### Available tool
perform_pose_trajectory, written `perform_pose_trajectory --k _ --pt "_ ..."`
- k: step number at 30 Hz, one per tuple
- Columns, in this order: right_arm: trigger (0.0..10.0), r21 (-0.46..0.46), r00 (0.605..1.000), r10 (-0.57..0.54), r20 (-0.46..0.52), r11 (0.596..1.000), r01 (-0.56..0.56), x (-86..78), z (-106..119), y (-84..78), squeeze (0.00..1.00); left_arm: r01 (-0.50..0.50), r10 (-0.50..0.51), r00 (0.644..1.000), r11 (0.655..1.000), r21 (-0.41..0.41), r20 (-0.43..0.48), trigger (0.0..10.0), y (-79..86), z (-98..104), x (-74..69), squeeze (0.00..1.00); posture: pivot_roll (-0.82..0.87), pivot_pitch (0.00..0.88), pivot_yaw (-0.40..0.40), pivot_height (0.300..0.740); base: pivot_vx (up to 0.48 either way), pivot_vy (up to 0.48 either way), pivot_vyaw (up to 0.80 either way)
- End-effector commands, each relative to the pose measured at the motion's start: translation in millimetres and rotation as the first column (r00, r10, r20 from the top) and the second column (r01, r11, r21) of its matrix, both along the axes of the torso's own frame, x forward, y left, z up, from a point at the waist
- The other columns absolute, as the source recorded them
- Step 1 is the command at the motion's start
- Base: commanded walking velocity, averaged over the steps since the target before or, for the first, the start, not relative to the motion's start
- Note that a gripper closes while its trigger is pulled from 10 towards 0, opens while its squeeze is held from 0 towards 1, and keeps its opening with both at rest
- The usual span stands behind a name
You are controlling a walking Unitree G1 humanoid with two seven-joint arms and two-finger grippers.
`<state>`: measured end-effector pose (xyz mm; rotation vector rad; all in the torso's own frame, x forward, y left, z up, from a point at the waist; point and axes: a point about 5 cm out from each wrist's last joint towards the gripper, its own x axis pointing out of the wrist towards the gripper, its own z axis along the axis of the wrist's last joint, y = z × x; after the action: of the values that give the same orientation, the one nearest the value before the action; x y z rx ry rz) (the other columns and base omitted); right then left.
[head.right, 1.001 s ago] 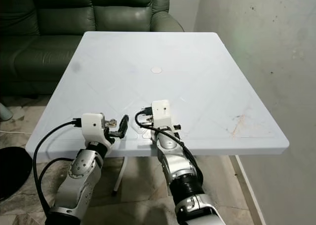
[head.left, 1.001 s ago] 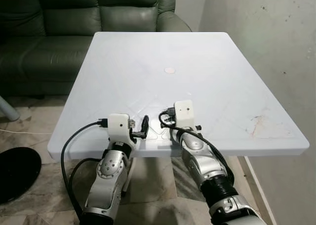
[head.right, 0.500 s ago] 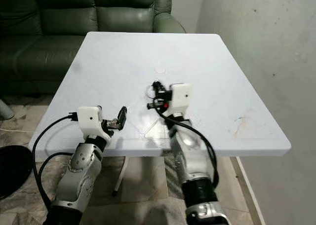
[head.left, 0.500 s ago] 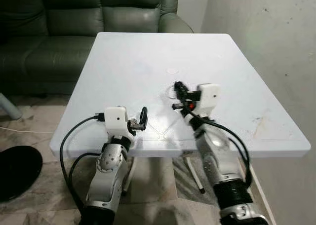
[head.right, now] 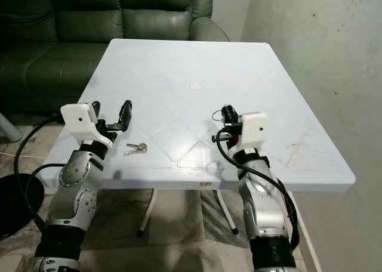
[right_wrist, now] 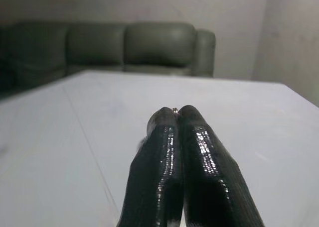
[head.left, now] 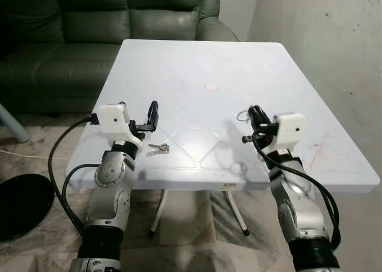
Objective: Hang keys on a hook
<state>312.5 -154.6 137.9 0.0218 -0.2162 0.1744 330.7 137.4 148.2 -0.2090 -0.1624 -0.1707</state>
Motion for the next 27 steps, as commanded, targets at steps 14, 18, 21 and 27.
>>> perform_pose_trajectory --k 14,18,21,27 --pt "10.0 -0.042 0.995 -0.079 -0.053 0.996 0.077 -16.4 -4.1 -7.3 0.00 0.024 -0.026 0.999 0.999 0.036 0.044 10.0 8.2 5.3 -10.2 0.00 -0.03 0.028 -0.018 0.732 0.000 0.000 0.00" --pt "10.0 -0.036 0.991 -0.104 -0.085 0.994 0.102 -13.6 -3.0 -9.3 0.00 -0.002 0.001 0.999 0.999 0.033 0.043 10.0 14.0 7.9 -7.7 0.00 -0.03 0.028 -0.014 0.732 0.000 0.000 -0.23" --pt "10.0 -0.021 0.993 -0.085 -0.080 0.996 0.083 -10.5 0.5 -6.7 0.00 -0.004 0.002 0.999 0.999 0.043 0.042 10.0 13.8 7.9 -6.0 0.00 -0.03 0.033 -0.014 0.732 0.000 0.000 -0.61" --pt "10.0 -0.041 0.995 -0.061 -0.081 0.997 0.058 -8.8 0.7 -2.0 0.00 -0.026 0.025 0.999 0.999 0.034 0.035 10.0 11.4 6.7 -4.4 0.00 -0.03 0.031 -0.015 0.732 0.000 0.000 -0.68"
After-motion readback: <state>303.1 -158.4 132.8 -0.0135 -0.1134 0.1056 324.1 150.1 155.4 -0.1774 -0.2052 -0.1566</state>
